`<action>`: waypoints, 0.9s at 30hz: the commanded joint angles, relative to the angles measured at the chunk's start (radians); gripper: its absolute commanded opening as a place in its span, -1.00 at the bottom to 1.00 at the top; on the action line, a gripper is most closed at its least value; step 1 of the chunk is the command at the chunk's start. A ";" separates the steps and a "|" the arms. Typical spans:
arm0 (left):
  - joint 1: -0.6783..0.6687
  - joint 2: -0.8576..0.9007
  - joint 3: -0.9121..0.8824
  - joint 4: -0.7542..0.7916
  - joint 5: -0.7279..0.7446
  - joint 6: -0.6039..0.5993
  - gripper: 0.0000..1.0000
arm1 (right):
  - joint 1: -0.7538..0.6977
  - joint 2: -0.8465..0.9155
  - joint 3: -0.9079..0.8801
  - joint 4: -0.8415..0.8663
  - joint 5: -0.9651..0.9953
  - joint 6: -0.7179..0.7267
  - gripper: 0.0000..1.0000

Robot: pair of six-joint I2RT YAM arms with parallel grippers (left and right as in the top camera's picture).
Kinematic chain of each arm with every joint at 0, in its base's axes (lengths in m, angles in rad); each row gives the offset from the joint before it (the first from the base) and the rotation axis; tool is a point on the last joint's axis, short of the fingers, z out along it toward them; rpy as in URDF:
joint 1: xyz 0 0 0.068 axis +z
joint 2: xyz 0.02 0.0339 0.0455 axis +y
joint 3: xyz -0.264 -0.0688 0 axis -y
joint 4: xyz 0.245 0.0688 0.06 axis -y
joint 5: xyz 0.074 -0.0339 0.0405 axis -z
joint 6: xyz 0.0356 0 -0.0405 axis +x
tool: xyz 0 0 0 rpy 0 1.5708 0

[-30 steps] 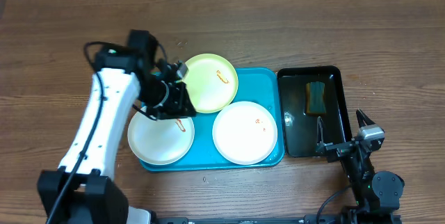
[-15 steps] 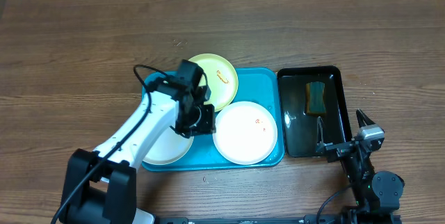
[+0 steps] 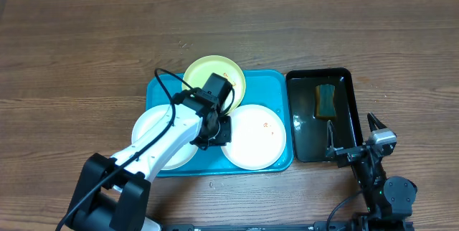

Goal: Clean dirty plates on tray and stack at the side
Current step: 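Reach the left gripper over the tray and pin the cream plate's edge, then move the right gripper to the black tray and grasp the sponge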

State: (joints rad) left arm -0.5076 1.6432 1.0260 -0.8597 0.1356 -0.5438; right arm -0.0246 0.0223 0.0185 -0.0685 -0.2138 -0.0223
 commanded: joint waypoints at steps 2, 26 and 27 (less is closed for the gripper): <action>-0.005 0.005 -0.010 0.005 -0.043 -0.032 -0.52 | -0.003 -0.002 -0.011 0.014 -0.005 -0.002 1.00; -0.001 0.045 -0.041 0.063 -0.017 -0.028 -0.57 | -0.004 0.269 0.488 -0.298 -0.023 0.153 1.00; 0.002 0.047 -0.041 0.066 -0.011 -0.018 -0.57 | -0.004 0.328 0.549 -0.332 -0.023 0.153 1.00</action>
State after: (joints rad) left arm -0.5106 1.6642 0.9936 -0.8024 0.1154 -0.5560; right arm -0.0250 0.2131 0.3985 -0.3485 -0.2581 0.1143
